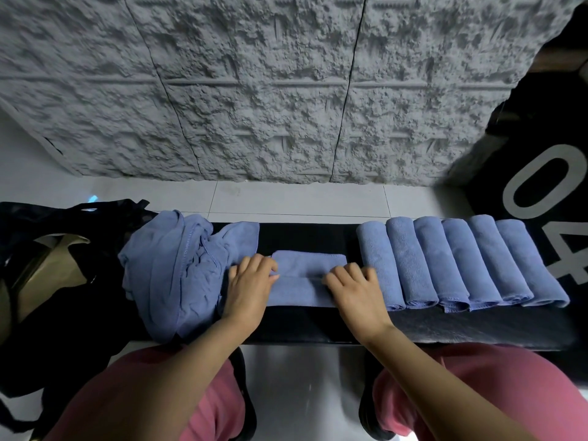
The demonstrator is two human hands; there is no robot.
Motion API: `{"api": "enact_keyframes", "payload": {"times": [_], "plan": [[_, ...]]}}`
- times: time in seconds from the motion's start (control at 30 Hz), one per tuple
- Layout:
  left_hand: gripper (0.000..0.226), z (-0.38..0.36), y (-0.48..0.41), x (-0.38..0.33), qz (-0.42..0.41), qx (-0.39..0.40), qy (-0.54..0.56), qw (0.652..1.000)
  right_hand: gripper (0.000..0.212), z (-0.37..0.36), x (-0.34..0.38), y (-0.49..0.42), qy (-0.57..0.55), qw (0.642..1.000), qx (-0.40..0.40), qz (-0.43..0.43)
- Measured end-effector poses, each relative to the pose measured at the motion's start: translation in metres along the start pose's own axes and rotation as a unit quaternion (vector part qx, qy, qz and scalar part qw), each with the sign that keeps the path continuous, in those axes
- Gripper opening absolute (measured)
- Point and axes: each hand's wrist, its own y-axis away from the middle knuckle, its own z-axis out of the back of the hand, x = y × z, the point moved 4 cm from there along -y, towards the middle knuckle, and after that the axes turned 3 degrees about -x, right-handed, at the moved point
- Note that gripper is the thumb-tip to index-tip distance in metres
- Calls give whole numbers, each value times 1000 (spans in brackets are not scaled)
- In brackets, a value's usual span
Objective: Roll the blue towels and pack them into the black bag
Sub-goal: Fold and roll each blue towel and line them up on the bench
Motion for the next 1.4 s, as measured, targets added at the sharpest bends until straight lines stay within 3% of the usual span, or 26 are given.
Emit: {"api": "enact_keyframes", "payload": {"times": [0.07, 0.17, 0.4, 0.53, 0.67, 0.8, 0.87, 0.93, 1.0, 1.17, 1.23, 1.33, 1.37, 1.4], "plan": [[15, 1, 2, -5, -87, -34, 8, 996, 14, 1, 6, 3, -1, 1000, -12, 29], [40, 4, 6, -5, -146, -39, 16, 988, 6, -1, 8, 7, -30, 998, -23, 57], [61, 3, 10, -14, -212, 42, -81, 973, 31, -13, 10, 7, 10, 998, 17, 58], [68, -2, 10, -12, -170, 65, -51, 982, 33, -17, 10, 4, 3, 999, 26, 40], [75, 1, 5, -8, -81, 106, -21, 991, 49, -18, 13, 3, -42, 995, 78, 35], [67, 4, 3, -6, 84, 26, 98, 991, 32, -12, 16, 1, -108, 984, 126, -63], [45, 2, 4, -8, 187, 39, 244, 951, 27, -13, 16, -1, -153, 966, 161, -132], [26, -4, 9, -21, 273, 132, 411, 860, 29, -21, 16, 2, -228, 924, 232, -202], [25, -12, 19, -35, 336, 214, 506, 765, 31, -24, 17, 6, -314, 880, 251, -252], [49, -17, 39, -59, 362, 249, 557, 705, 28, -12, 25, 17, -562, 711, 233, -352], [47, -7, 38, -64, 360, 247, 604, 667, 23, -5, 27, 17, -605, 673, 226, -362], [41, 17, 28, -66, 337, 227, 658, 634, 18, 14, 23, 6, -630, 675, 205, -324], [39, 27, 25, -68, 344, 216, 672, 619, 21, 22, 14, 1, -620, 690, 185, -325], [35, 38, 21, -69, 354, 206, 682, 606, 29, 33, 6, -5, -625, 683, 166, -338]]}}
